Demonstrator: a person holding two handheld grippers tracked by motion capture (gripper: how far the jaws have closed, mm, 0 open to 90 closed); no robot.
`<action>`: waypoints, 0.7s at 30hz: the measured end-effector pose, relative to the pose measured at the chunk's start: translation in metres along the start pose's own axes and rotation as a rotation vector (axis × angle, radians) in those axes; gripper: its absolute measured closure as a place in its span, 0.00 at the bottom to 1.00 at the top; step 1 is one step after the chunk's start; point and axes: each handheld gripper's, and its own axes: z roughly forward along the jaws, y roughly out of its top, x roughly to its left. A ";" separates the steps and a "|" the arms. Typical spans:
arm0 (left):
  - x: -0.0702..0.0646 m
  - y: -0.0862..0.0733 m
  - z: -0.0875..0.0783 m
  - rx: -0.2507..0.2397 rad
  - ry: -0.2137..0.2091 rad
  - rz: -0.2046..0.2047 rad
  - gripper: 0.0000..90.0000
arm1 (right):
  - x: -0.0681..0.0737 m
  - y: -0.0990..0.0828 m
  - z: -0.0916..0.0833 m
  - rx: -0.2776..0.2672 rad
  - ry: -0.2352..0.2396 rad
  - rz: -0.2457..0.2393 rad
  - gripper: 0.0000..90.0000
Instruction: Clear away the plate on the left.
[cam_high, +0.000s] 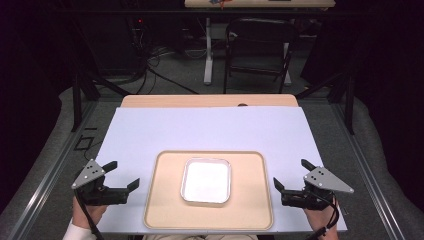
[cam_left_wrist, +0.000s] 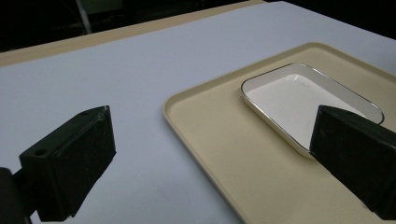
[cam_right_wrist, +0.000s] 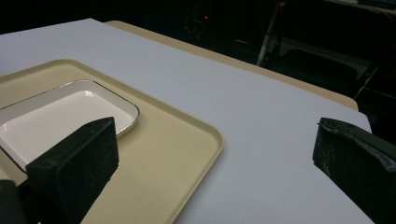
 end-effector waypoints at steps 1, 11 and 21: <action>0.002 -0.002 -0.002 0.002 0.000 -0.005 0.00 | -0.001 -0.002 -0.001 0.004 -0.003 0.000 0.00; 0.011 -0.018 -0.011 0.000 0.027 -0.057 0.00 | -0.006 -0.017 -0.006 0.066 -0.003 0.025 0.00; 0.016 -0.030 -0.005 0.019 0.018 -0.092 0.00 | -0.007 -0.023 -0.003 0.102 0.006 0.039 0.00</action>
